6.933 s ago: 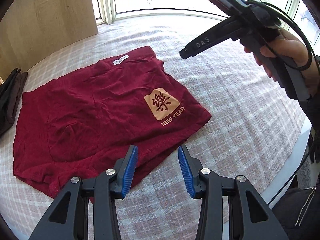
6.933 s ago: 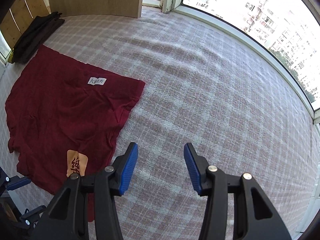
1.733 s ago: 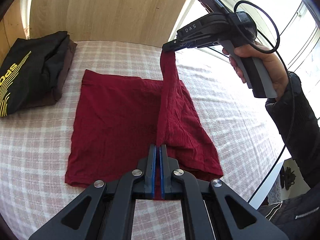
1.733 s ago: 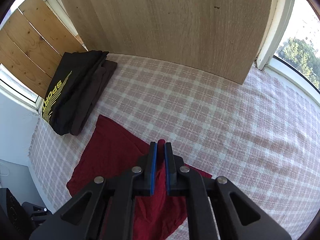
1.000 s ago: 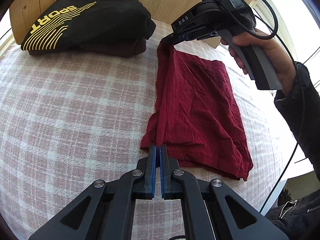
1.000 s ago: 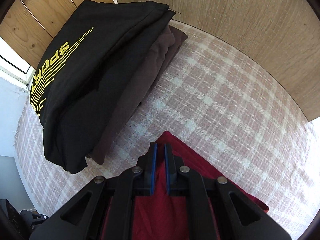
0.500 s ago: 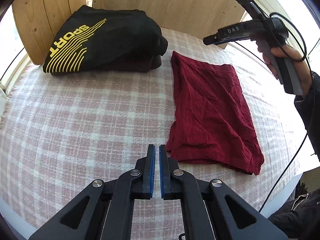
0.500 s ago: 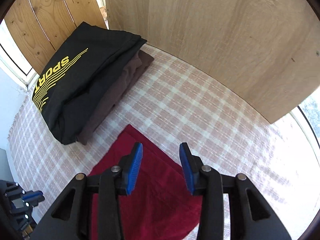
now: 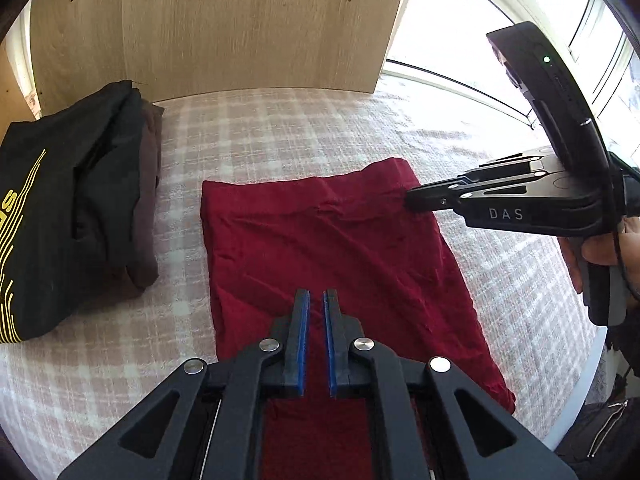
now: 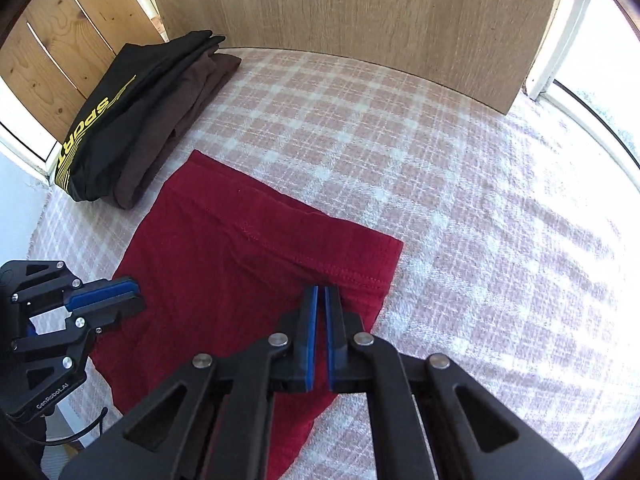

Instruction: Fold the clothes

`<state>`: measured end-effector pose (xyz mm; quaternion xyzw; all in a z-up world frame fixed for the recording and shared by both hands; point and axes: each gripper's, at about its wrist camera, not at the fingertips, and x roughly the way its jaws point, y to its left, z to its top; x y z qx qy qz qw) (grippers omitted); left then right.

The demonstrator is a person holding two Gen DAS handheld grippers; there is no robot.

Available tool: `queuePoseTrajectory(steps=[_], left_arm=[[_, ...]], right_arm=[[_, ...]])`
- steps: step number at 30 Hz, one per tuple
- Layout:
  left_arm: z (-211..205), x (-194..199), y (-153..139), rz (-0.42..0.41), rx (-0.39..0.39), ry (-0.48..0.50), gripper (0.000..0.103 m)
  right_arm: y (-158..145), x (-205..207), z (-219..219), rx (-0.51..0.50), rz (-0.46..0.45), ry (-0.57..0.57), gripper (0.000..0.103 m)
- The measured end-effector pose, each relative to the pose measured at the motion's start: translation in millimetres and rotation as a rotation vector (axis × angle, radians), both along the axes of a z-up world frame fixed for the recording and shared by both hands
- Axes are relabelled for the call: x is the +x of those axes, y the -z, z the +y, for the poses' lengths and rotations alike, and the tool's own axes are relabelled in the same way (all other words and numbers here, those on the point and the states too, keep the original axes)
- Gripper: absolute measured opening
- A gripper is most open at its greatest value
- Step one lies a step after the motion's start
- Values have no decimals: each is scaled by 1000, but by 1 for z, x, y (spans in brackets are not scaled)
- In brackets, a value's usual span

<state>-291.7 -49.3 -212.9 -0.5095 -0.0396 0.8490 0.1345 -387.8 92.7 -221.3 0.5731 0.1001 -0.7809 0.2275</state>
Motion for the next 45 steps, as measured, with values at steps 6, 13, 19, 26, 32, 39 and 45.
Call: queuePoseTrajectory(steps=[6,13,19,26,32,39,45], left_arm=[[-15,-16,27,-53,-54,-27,6],[-27,19,-3,-21,-39,-24,9],[-5,80,-9,-66,46,114,12],[-27,108,16,-132,-72,87,8],[-34,120,-24,-60,9,132,8],[12,87,-12,-56,-13,299,0],[-9,80,19,-128,-54,256,0]], right_arm=[[20,-15,0,21,-22,3,0],[-13,8,20,-40,12,6,0],[-17,98,22,-95,-86,-33,0],[19,136,14,-6,-101,9,0],[-1,152,16,-3,-35,87,0],[-1,173,-2,-12,-16,146,0],[15,175,0,25,-33,197,0]])
